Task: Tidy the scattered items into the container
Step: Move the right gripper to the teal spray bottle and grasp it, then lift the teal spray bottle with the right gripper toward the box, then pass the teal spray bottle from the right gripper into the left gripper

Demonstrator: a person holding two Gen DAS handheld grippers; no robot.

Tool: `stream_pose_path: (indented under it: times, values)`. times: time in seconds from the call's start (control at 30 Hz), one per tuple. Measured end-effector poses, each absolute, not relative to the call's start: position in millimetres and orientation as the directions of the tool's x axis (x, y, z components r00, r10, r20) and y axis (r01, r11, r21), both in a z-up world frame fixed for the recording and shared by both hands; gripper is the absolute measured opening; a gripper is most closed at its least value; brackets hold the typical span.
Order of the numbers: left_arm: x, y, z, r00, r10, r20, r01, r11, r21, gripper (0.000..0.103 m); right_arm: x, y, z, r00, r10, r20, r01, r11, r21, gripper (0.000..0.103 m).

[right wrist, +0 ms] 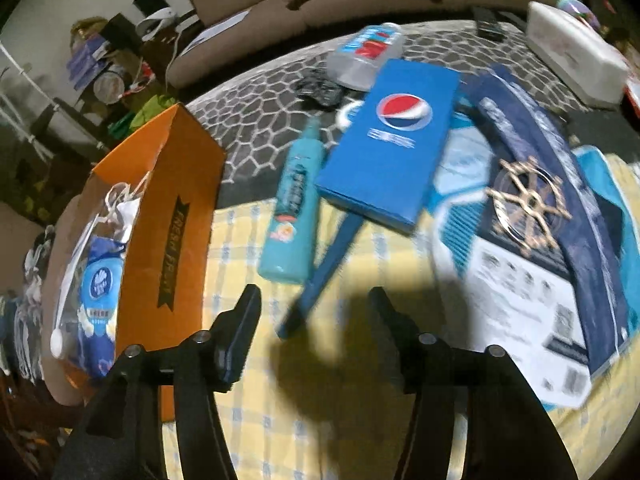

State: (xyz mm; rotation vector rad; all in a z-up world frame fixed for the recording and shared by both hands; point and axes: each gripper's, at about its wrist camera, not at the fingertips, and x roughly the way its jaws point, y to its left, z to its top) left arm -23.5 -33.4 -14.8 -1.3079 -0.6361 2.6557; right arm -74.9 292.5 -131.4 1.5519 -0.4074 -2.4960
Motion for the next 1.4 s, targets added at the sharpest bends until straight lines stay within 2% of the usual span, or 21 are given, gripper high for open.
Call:
stream_pose_path:
  times: [0.23, 0.3, 0.37, 0.43, 0.47, 0.6, 0.83, 0.97, 1.03, 1.07, 1.1, 1.13, 1.27, 1.4]
  values:
    - [-26, -26, -22, -0.599, 0.294, -0.745, 0.075, -0.905, -0.418, 0.074, -124, 263, -141, -0.431, -0.256, -0.865, 0.02, -0.961, 0.274, 0.065]
    - [-24, -22, -23, -0.588, 0.291, -0.755, 0.066, -0.912, -0.404, 0.074, -137, 247, -146, -0.394, -0.224, -0.892, 0.05, -0.974, 0.222, 0.07]
    - [-21, -18, -22, -0.586, 0.297, -0.754, 0.047, -0.916, -0.398, 0.074, -146, 233, -158, -0.34, -0.152, -0.928, 0.068, -0.988, 0.137, 0.069]
    - [-20, -16, -21, -0.59, 0.303, -0.749, 0.033, -0.917, -0.397, 0.075, -148, 227, -167, -0.307, -0.121, -0.944, 0.078, -0.992, 0.101, 0.059]
    - [-20, -15, -21, -0.586, 0.302, -0.752, 0.032, -0.919, -0.394, 0.075, -148, 226, -169, -0.302, -0.113, -0.947, 0.079, -0.993, 0.093, 0.044]
    - [-20, -16, -23, -0.569, 0.311, -0.761, 0.033, -0.916, -0.399, 0.075, -132, 237, -168, -0.3, -0.111, -0.947, 0.053, -0.994, 0.099, 0.036]
    - [-11, -23, -21, -0.568, 0.302, -0.766, 0.017, -0.926, -0.377, 0.075, -47, 255, -147, -0.254, -0.163, -0.953, 0.084, -0.986, 0.146, 0.036]
    - [-8, -29, -23, -0.564, 0.295, -0.771, 0.024, -0.928, -0.372, 0.075, 26, 247, -146, -0.168, -0.204, -0.965, 0.116, -0.976, 0.186, 0.037]
    - [-6, -32, -26, -0.55, 0.289, -0.784, 0.033, -0.93, -0.366, 0.075, 54, 238, -148, -0.108, -0.285, -0.953, 0.143, -0.953, 0.268, 0.04]
    - [-6, -32, -28, -0.544, 0.291, -0.787, 0.034, -0.929, -0.368, 0.075, 60, 233, -149, -0.074, -0.353, -0.933, 0.159, -0.927, 0.338, 0.045]
    - [-4, -32, -30, -0.537, 0.298, -0.789, 0.033, -0.927, -0.373, 0.075, 68, 233, -151, -0.042, -0.456, -0.889, 0.162, -0.881, 0.445, 0.054]
    - [0, -32, -34, -0.528, 0.303, -0.794, 0.032, -0.927, -0.375, 0.075, 73, 239, -152, -0.054, -0.506, -0.861, 0.139, -0.858, 0.495, 0.057]
    - [14, -20, -53, -0.439, 0.307, -0.844, 0.011, -0.938, -0.347, 0.075, 66, 281, -154, -0.176, -0.423, -0.889, 0.023, -0.905, 0.426, 0.059]
    - [35, 8, -66, -0.329, 0.358, -0.874, -0.125, -0.934, -0.336, 0.075, 57, 341, -151, -0.28, -0.348, -0.894, -0.185, -0.895, 0.407, 0.061]
